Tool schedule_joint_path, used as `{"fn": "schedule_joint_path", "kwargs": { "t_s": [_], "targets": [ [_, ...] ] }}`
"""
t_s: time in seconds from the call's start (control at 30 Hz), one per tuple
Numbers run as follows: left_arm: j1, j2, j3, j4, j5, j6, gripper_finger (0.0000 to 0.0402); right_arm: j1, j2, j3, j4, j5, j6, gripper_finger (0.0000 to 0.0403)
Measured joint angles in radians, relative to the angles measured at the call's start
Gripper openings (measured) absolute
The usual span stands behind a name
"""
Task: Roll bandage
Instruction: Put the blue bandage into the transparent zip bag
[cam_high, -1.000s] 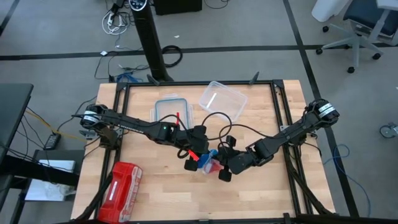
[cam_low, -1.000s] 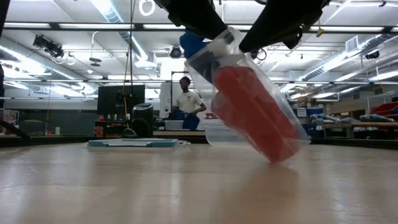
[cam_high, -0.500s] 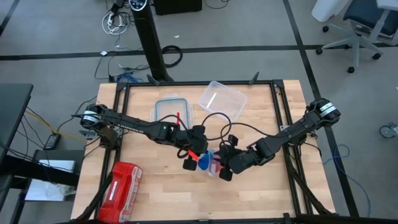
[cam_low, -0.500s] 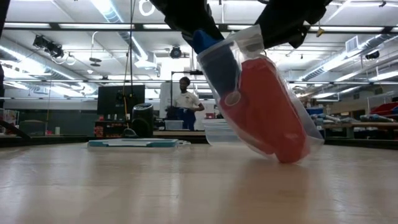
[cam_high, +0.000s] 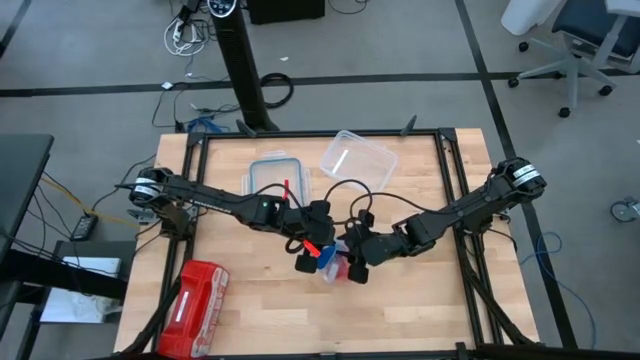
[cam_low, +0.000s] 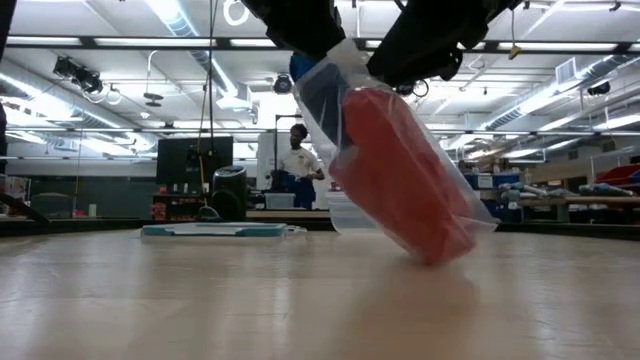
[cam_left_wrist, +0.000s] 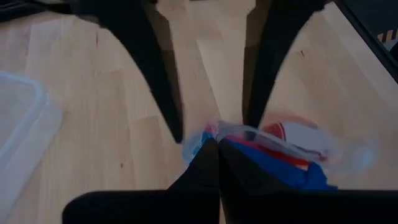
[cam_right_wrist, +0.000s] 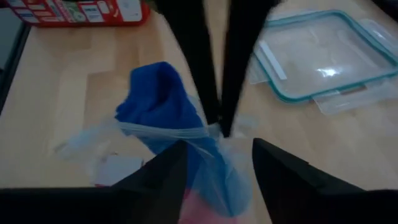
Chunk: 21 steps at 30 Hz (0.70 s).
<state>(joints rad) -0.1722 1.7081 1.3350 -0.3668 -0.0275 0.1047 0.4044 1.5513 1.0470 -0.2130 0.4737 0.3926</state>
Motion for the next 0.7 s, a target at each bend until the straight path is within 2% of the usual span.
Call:
{"fn": "schedule_joint_path", "kwargs": {
  "t_s": [0.13,0.3,0.53,0.7],
  "targets": [
    [0.0,0.0,0.0,0.008,0.0,0.0,0.0,-0.001,0.0,0.0,0.003,-0.012,-0.016,0.0121],
    [0.001,0.0,0.0,0.02,0.007,0.001,0.0,-0.001,0.0,0.0,-0.002,-0.042,-0.02,0.0016],
    [0.002,0.0,0.019,0.008,-0.008,0.025,0.0013,0.014,0.0,0.001,-0.012,-0.027,0.014,0.0003],
    [0.008,-0.003,0.072,-0.005,-0.026,0.051,0.0073,0.036,0.002,0.001,-0.046,-0.006,0.046,0.0001]
  ]
}}
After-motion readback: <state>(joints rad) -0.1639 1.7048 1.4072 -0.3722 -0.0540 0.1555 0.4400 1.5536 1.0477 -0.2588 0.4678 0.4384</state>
